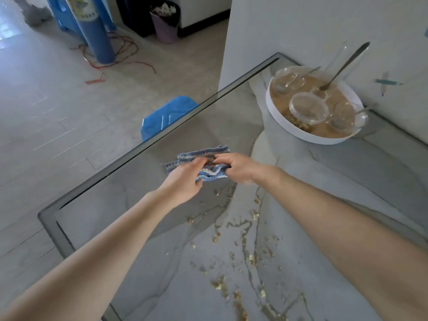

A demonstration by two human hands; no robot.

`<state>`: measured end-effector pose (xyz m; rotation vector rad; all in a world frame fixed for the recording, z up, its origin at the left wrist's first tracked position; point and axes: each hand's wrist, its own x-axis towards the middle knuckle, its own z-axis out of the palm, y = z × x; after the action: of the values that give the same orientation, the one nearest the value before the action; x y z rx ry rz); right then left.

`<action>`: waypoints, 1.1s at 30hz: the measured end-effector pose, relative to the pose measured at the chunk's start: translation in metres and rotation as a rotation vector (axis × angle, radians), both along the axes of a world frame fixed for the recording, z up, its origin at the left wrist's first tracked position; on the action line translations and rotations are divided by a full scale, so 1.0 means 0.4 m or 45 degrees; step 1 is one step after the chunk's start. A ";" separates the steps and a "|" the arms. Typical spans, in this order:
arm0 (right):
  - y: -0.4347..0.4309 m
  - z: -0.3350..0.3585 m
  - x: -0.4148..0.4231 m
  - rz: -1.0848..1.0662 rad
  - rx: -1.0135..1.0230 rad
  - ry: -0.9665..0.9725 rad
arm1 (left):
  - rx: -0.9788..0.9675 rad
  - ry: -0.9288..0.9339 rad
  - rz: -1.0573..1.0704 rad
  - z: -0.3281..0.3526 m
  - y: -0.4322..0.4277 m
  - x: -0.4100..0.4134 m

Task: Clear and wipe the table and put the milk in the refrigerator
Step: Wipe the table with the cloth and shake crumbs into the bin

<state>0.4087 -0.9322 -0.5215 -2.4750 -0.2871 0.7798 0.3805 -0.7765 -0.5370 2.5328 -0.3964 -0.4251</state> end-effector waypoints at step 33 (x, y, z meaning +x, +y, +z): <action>-0.568 0.116 -0.808 -0.285 -0.295 0.277 | -0.542 0.585 -0.228 0.059 -0.533 -0.735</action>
<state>0.0855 -1.1592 -0.4753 -2.5455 0.1658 1.0223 0.0867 -0.9896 -0.5133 1.9237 -0.4761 -0.8681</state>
